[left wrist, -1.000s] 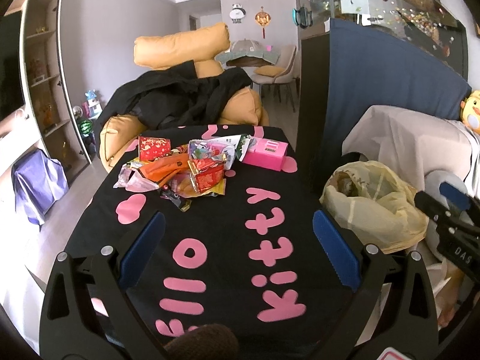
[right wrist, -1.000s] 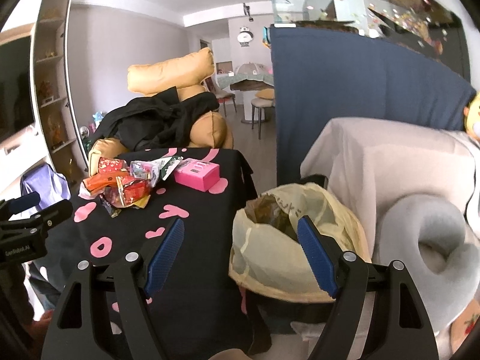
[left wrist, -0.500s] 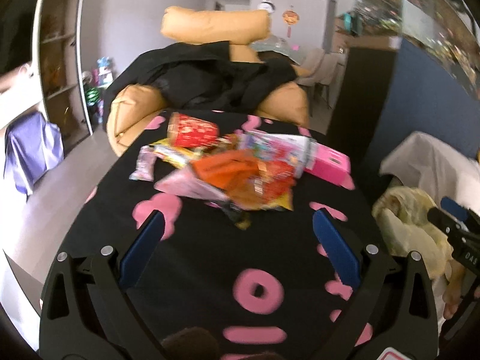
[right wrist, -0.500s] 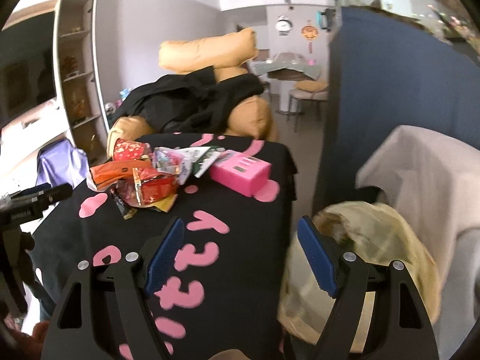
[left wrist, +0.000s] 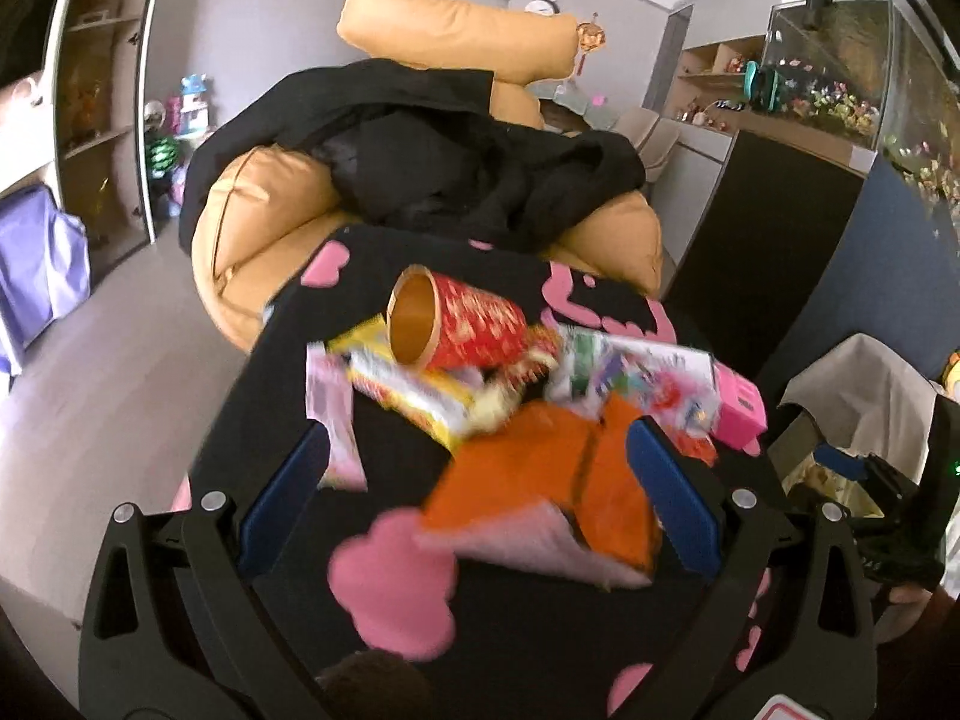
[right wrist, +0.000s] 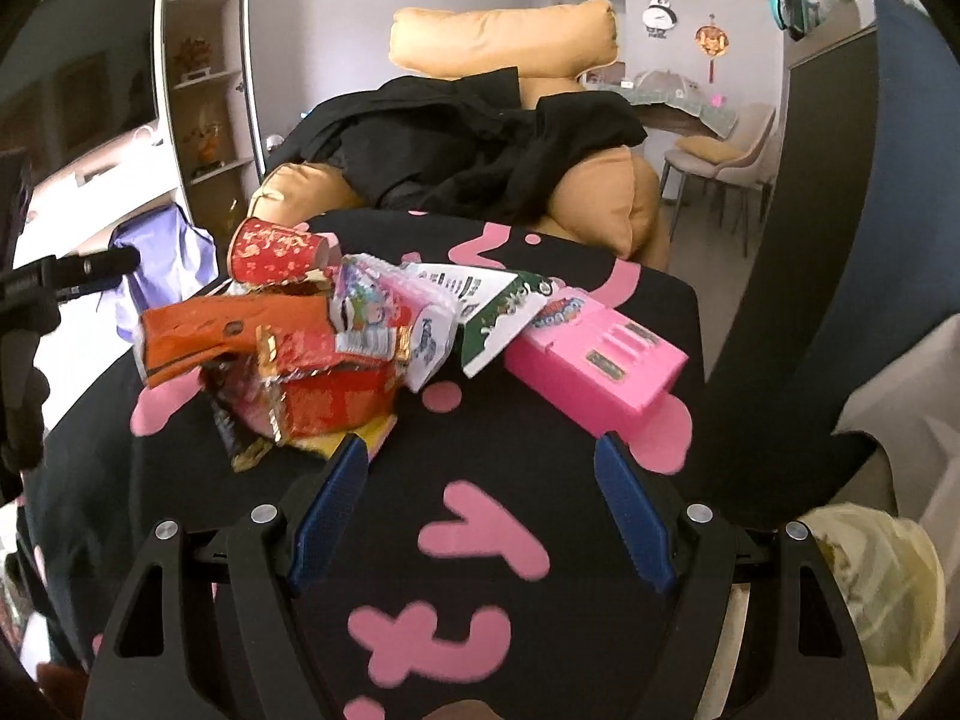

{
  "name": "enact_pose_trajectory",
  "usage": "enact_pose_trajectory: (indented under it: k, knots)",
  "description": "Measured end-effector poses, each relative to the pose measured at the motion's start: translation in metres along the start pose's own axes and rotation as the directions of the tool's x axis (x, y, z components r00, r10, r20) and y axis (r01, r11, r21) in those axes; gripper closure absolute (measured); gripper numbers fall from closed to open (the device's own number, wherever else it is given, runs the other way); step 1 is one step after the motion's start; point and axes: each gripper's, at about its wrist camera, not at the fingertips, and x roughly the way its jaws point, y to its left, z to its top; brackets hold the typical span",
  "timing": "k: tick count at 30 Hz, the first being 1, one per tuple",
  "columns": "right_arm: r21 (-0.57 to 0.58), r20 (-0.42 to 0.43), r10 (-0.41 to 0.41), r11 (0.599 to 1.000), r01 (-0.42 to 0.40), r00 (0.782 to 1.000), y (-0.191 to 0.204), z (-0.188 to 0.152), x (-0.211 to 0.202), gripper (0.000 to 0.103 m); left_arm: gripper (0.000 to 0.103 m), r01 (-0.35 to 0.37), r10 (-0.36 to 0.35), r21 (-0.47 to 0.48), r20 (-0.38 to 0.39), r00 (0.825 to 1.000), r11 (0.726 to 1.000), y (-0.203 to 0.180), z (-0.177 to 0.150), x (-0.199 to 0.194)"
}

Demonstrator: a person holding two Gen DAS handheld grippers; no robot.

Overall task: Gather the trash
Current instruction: 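Move both tools to the snack pile on the table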

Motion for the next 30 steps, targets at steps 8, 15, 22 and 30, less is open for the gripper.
enact_pose_trajectory:
  k: [8, 15, 22, 30]
  knots:
    - [0.039, -0.083, 0.014, 0.999, -0.011, 0.996, -0.002, -0.002, 0.031, 0.029, 0.028, -0.084, 0.073, -0.080, -0.132, 0.989, 0.993, 0.069, 0.005, 0.063]
    - [0.011, -0.092, -0.007, 1.000, 0.008, 0.996, 0.005, 0.013, 0.046, 0.029, 0.036, -0.111, 0.077, -0.165, -0.195, 0.978, 0.980, 0.093, -0.001, 0.096]
    - [-0.083, -0.075, -0.007, 0.997, 0.000, 0.997, 0.020, 0.034, 0.054, 0.029, 0.080, -0.085, 0.061, -0.106, -0.209, 0.976, 0.991, 0.079, -0.005, 0.104]
    - [-0.158, -0.018, -0.011, 0.987, 0.008, 1.000, 0.011, 0.107, 0.089, 0.052, 0.085, 0.041, -0.070, -0.144, -0.202, 0.977, 0.989, 0.052, -0.025, 0.069]
